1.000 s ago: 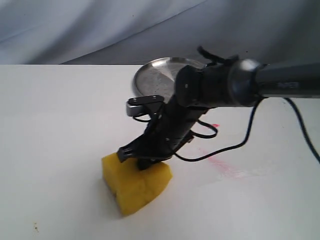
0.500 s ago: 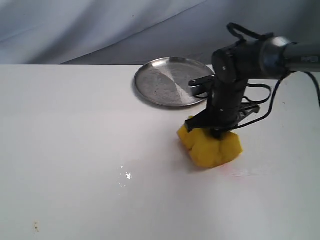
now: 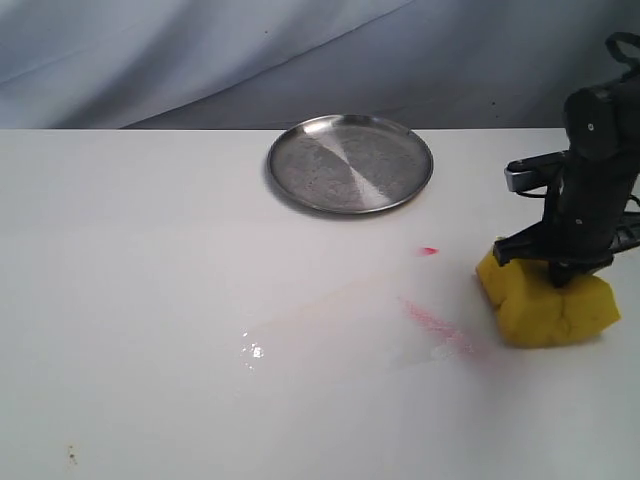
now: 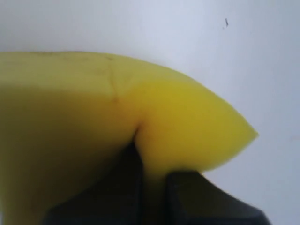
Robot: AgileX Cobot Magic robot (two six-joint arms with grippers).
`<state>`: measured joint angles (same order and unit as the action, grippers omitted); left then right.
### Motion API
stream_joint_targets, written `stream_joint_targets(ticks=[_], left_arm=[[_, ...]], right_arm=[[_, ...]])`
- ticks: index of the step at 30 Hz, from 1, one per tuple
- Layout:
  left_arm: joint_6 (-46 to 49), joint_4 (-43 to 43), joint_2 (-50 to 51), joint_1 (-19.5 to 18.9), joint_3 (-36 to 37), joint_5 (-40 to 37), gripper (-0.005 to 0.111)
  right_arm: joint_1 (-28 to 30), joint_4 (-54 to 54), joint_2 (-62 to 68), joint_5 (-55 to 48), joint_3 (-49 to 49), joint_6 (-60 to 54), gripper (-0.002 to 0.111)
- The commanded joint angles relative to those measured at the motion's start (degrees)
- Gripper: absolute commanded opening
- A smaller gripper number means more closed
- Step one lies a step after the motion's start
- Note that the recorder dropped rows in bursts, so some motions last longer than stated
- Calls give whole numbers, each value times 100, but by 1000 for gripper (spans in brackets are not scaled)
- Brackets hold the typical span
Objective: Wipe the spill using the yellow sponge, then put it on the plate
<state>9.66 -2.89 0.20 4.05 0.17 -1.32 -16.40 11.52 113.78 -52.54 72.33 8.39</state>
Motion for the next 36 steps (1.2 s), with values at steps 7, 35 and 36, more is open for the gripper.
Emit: stream_joint_targets(ticks=[7,35,36], left_arm=[[-51,47,-20,-8,-17,18,0],[-51,47,-20,-8,-17,18,0],[-51,47,-20,-8,-17,18,0]], right_arm=[[-1390,-1617,-395,717,-910,-974,0],[-1739,-9,1313,-830,2211,25,0],[-1545,38,1313,-922,2211,25,0]])
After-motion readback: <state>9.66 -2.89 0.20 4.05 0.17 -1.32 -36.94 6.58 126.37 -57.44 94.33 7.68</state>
